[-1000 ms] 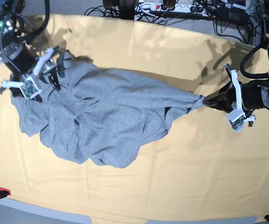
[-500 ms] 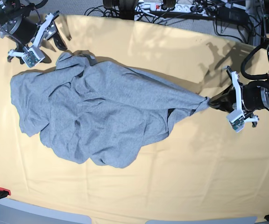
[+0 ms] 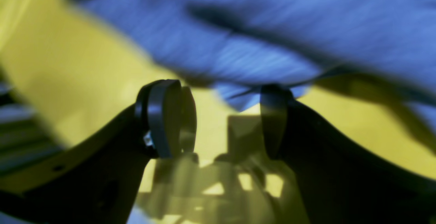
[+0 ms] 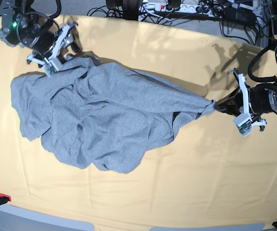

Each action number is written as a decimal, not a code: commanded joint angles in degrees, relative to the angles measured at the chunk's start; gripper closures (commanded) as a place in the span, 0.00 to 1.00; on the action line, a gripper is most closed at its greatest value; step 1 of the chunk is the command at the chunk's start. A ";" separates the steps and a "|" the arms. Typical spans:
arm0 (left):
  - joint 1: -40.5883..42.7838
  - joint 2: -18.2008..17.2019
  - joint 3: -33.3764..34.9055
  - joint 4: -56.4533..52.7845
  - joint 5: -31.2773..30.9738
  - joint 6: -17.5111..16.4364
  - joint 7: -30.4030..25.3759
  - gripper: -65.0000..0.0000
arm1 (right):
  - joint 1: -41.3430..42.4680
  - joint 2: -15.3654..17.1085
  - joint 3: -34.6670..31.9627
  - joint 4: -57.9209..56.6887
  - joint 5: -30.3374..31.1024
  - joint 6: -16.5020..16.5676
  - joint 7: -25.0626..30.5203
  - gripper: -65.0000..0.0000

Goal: Layout the t-shirt on the table in an organized manner, then fold the t-shirt properly
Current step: 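Regrasp the shirt with the right gripper and drag it away from the left gripper, then stretch the shirt flat by pulling both grippers apart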

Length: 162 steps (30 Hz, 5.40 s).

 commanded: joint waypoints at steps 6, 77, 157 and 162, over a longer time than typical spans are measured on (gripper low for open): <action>-0.83 -0.96 -0.52 0.68 -0.76 -0.28 -0.86 1.00 | 0.57 0.63 0.22 0.76 -4.83 -2.29 5.20 0.41; -1.27 -0.96 -0.55 0.70 -6.75 -0.28 -0.86 1.00 | -6.84 0.96 33.53 16.55 12.04 -7.08 -2.29 0.37; 9.60 -17.68 -0.57 7.45 -20.74 -0.28 -0.86 1.00 | -11.69 -3.30 46.58 5.07 11.56 2.60 -14.16 1.00; 15.34 -20.20 -0.57 13.88 -20.22 -0.28 -0.86 1.00 | -11.69 -1.51 46.60 5.07 11.56 2.38 -14.45 1.00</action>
